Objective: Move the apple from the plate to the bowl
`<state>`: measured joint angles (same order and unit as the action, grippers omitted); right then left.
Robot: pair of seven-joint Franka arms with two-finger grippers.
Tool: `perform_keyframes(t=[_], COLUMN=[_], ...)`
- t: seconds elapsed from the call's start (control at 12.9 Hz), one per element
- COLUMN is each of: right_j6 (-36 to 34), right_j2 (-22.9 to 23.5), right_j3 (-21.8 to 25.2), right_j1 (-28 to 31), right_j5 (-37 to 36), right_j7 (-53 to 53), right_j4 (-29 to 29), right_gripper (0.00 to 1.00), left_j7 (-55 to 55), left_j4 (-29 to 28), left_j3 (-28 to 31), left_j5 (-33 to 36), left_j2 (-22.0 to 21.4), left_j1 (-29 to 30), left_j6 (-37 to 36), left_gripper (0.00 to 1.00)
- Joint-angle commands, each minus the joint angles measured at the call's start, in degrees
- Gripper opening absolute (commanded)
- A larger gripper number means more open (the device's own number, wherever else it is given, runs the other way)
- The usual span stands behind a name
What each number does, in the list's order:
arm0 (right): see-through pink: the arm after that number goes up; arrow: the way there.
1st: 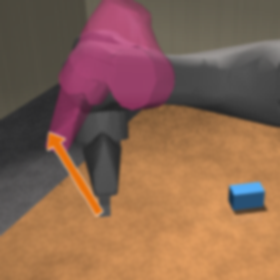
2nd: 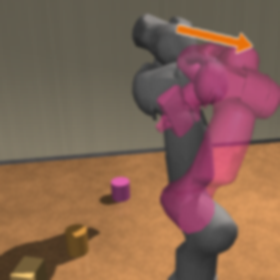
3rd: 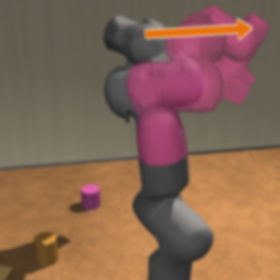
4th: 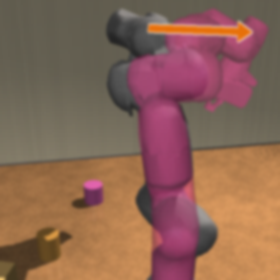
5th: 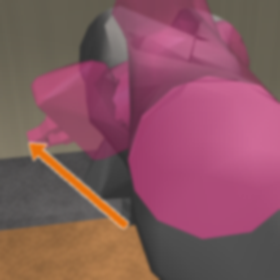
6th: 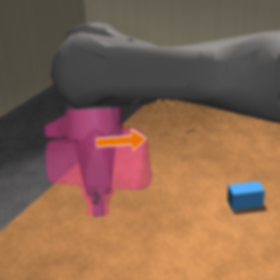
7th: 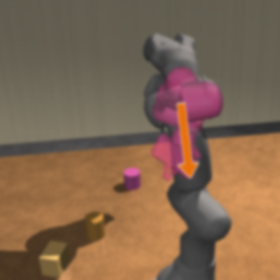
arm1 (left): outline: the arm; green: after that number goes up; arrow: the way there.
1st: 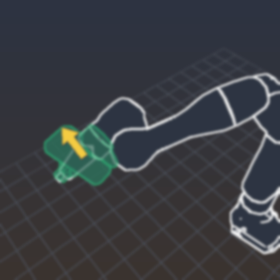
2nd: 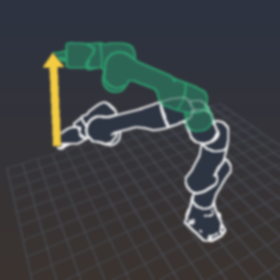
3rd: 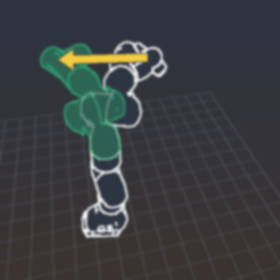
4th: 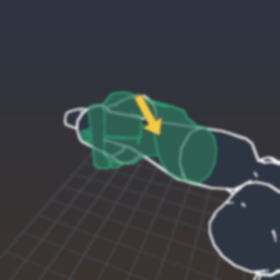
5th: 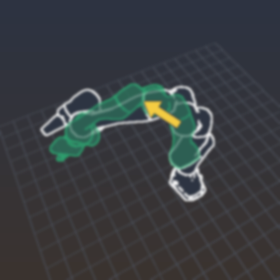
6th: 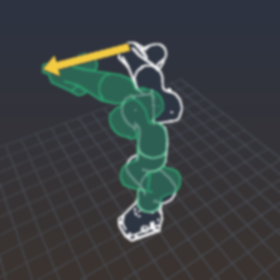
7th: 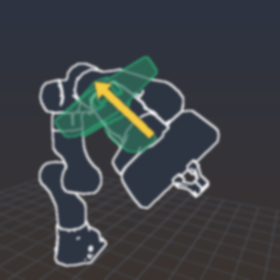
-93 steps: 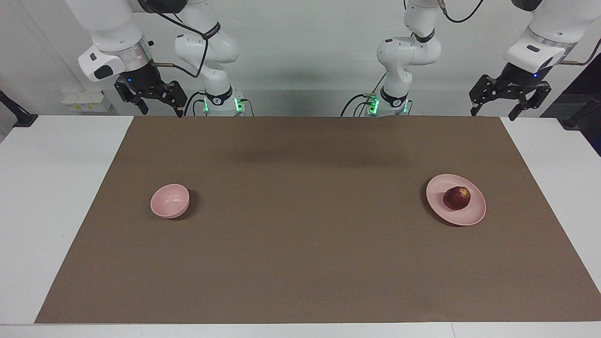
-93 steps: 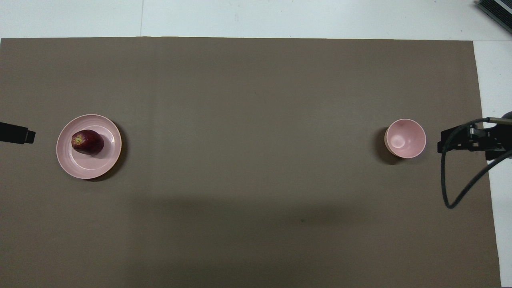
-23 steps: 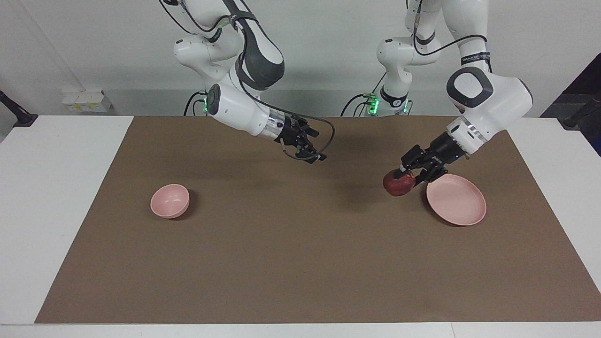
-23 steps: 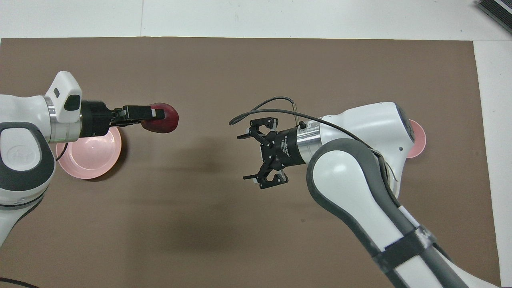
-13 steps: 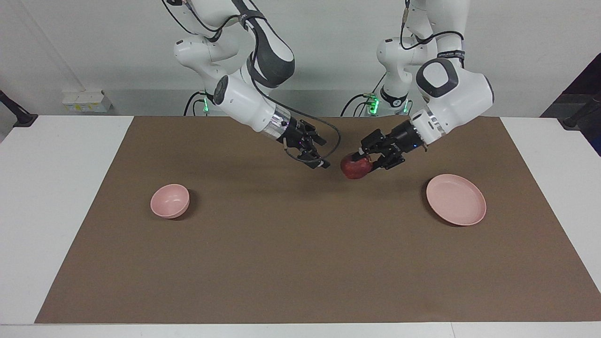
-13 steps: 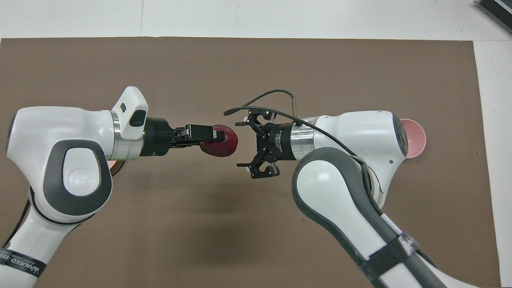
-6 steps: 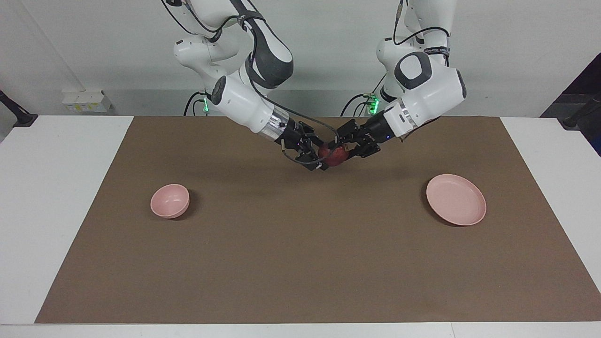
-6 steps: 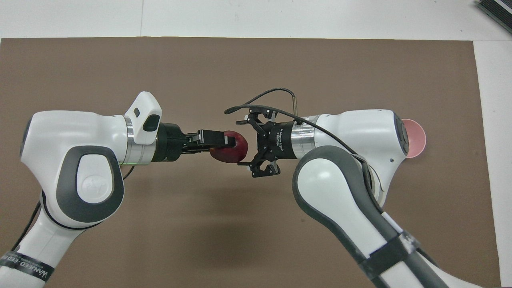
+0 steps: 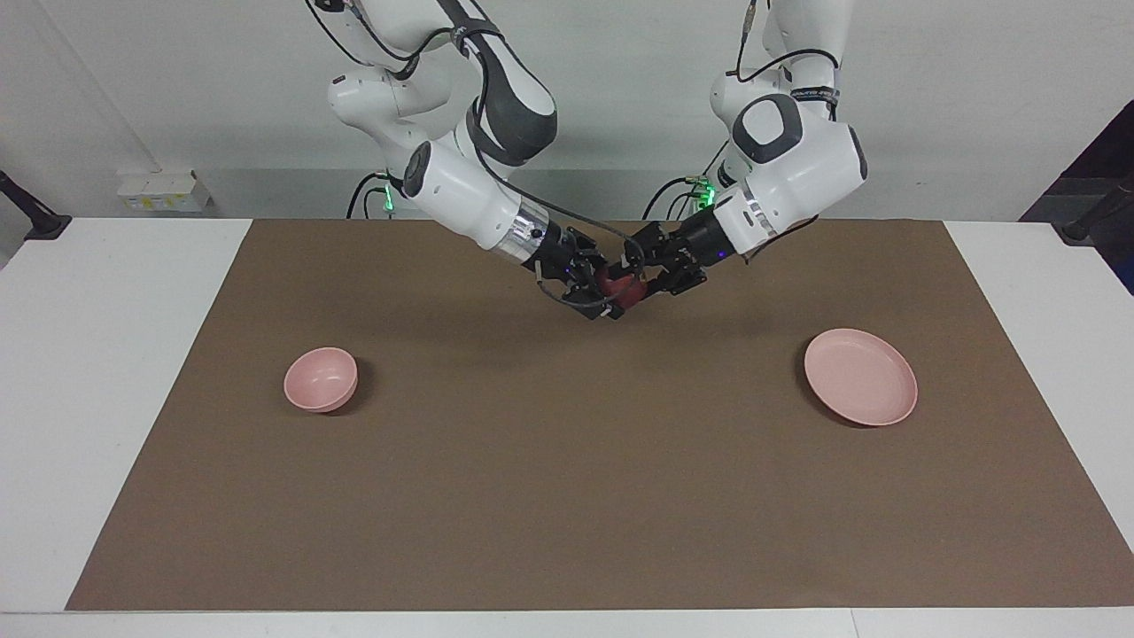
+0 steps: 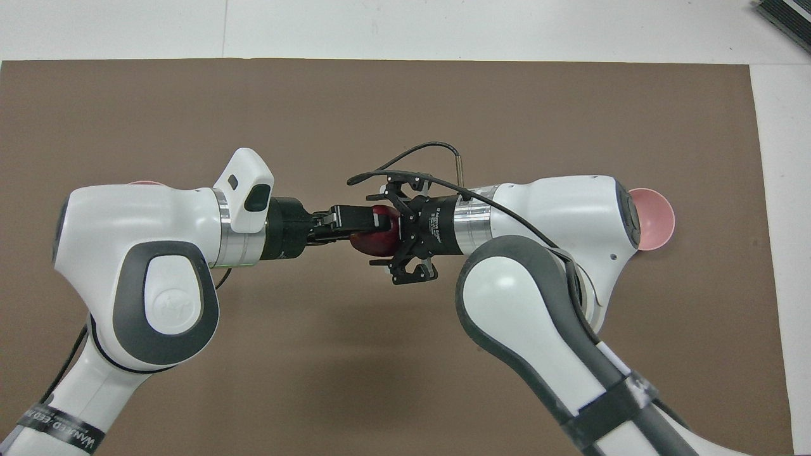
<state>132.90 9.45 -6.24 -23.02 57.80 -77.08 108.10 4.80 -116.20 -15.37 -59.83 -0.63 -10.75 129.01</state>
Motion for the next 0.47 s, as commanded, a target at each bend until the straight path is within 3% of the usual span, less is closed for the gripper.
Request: perform_keyframes(t=[0.0,0.08,0.16,0.23,0.39], right_j6=[0.60,0.60,0.51,0.25,0.07], right_j2=[0.57,0.65,0.66,0.66,0.74], right_j3=[-0.27,-0.27,-0.27,-0.27,-0.27], right_j1=[0.08,0.08,0.34,0.52,0.78], right_j5=[0.64,0.56,0.56,0.56,0.56], right_j7=[0.88,1.06,1.06,1.06,1.06], right_j4=[-0.61,-0.70,-0.70,-0.70,-0.79], right_gripper=[0.66,0.35,0.21,0.09,0.04], left_j7=[-2.07,-2.08,-2.08,-2.08,-2.08], left_j4=[0.00,0.00,0.09,0.18,0.18], left_j3=[0.43,0.52,0.52,0.52,0.52], left_j5=[-1.07,-1.07,-1.07,-1.07,-1.07], left_j2=[-1.31,-1.31,-1.31,-1.40,-1.48], left_j1=[-0.94,-0.94,-0.77,-0.59,-0.33], left_j6=[1.15,1.07,0.80,0.45,0.10], left_gripper=[0.00,0.00,0.00,0.00,0.00])
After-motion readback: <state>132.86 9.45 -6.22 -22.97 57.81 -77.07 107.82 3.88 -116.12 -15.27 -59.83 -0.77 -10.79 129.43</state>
